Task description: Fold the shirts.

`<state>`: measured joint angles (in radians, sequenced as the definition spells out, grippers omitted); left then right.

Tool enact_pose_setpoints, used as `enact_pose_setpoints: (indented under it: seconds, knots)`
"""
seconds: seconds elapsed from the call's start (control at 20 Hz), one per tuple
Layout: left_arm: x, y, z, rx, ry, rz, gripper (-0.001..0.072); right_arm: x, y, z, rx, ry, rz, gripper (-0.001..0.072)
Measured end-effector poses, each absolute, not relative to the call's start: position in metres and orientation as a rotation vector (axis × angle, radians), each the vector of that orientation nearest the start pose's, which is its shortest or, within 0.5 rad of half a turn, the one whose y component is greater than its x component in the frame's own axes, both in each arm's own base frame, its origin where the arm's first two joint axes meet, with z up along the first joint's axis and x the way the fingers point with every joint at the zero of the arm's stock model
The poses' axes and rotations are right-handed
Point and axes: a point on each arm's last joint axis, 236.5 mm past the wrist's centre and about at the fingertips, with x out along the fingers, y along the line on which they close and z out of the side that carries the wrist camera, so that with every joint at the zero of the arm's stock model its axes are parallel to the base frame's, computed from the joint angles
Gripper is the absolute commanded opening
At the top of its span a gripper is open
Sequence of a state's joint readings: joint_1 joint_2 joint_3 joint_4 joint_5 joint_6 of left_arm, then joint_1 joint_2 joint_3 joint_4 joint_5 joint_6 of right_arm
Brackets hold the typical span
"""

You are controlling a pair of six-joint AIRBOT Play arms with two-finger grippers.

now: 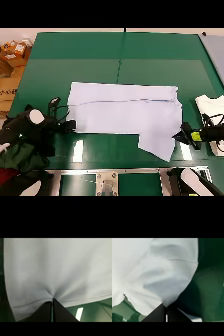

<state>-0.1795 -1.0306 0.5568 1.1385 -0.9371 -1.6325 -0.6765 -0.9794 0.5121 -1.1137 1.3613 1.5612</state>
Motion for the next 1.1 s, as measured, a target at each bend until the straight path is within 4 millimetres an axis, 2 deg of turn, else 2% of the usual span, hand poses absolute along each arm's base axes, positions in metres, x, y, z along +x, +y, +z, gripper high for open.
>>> enact_pose_setpoints:
  seconds: [0.1, 0.2, 0.35, 0.5, 0.6, 0.7, 0.9, 0.95, 1.0, 1.05, 1.1]
  knots:
    - [0.247, -0.122, -0.074, -0.352, 1.435, -0.209, 0.0025, 0.190, -0.025, -0.062, 1.015, 1.514, -0.250, 0.0017]
    - [0.261, -0.121, -0.058, -0.335, 1.398, -0.215, 0.0024, 0.213, -0.028, -0.040, 1.027, 1.439, -0.215, 0.0017]
    - [0.299, -0.123, -0.028, -0.327, 1.264, -0.225, 0.0024, 0.254, -0.032, -0.004, 1.028, 1.309, -0.135, 0.0017]
    - [0.339, -0.123, -0.011, -0.319, 1.167, -0.220, 0.0024, 0.298, -0.035, 0.018, 1.009, 1.224, -0.072, 0.0017]
    - [0.363, -0.122, -0.014, -0.314, 1.150, -0.208, 0.0024, 0.329, -0.037, 0.022, 0.998, 1.192, -0.041, 0.0018]
    - [0.386, -0.122, -0.024, -0.301, 1.156, -0.195, 0.0024, 0.360, -0.039, 0.016, 0.989, 1.177, -0.022, 0.0018]
    - [0.429, -0.125, -0.048, -0.293, 1.164, -0.179, 0.0028, 0.416, -0.042, -0.014, 0.975, 1.183, 0.002, 0.0019]
    - [0.438, -0.126, -0.054, -0.285, 1.166, -0.180, 0.0205, 0.427, -0.043, -0.024, 0.971, 1.190, 0.007, 0.0085]
    - [0.449, -0.126, -0.057, -0.281, 1.152, -0.180, 0.0603, 0.437, -0.045, -0.033, 0.962, 1.191, 0.009, 0.0213]
    - [0.457, -0.127, -0.059, -0.279, 1.142, -0.180, 0.0709, 0.446, -0.048, -0.040, 0.954, 1.188, 0.011, 0.0329]
    - [0.466, -0.127, -0.058, -0.274, 1.123, -0.179, 0.0705, 0.454, -0.054, -0.044, 0.941, 1.182, 0.013, 0.0413]
